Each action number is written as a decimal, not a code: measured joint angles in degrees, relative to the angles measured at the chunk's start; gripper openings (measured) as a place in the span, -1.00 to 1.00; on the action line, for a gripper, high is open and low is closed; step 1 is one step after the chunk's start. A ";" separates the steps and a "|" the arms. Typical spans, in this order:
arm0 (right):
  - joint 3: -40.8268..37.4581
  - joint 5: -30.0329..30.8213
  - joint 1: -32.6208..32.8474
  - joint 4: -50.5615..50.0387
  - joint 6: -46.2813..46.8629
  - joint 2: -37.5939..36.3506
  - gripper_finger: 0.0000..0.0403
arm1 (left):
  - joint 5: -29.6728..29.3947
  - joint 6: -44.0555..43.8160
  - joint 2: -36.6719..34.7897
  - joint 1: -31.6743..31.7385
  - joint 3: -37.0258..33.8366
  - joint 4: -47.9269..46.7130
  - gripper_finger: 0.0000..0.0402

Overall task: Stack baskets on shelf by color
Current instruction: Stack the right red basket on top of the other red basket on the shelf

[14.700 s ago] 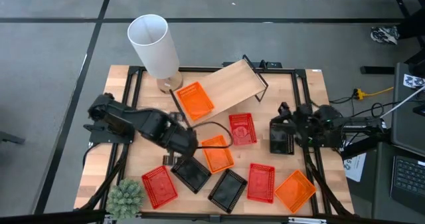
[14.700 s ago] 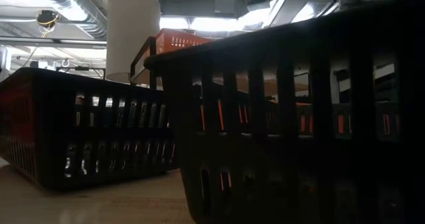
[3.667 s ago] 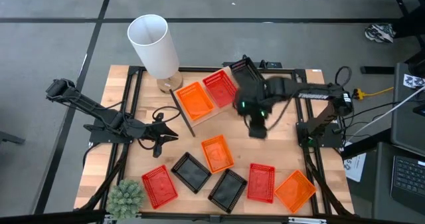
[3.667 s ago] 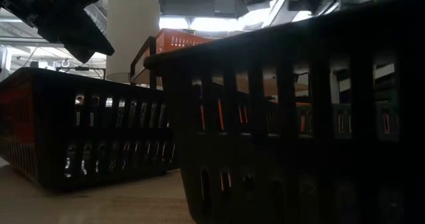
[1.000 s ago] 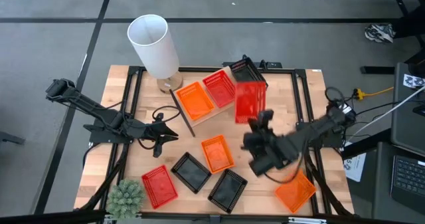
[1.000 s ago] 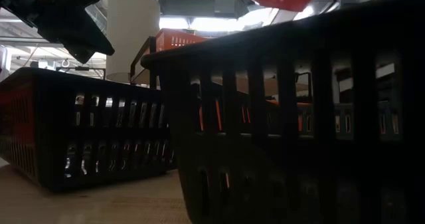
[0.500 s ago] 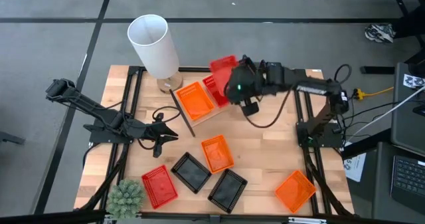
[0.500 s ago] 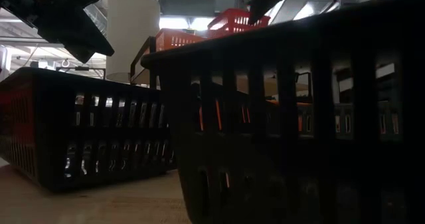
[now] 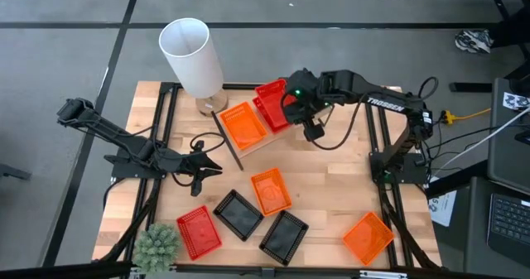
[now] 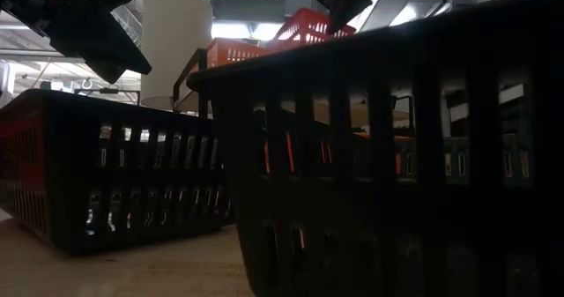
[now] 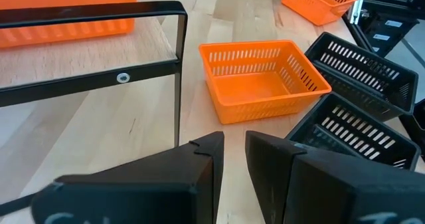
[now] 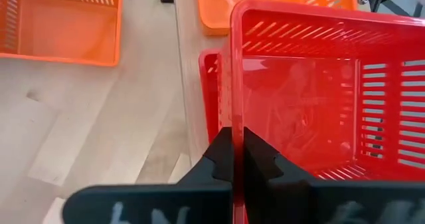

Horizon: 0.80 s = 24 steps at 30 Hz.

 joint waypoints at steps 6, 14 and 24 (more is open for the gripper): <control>-0.02 -0.07 -0.04 -0.36 0.19 0.88 -1.00 | 0.01 -0.04 0.00 0.00 0.00 0.00 -0.72; -0.08 1.33 -0.06 0.22 0.25 4.45 -0.95 | 0.01 -0.09 0.00 0.00 -0.02 0.00 -0.72; -0.09 2.82 -0.06 0.20 0.41 4.24 -0.75 | 0.02 -0.05 0.00 0.00 0.00 0.00 -0.72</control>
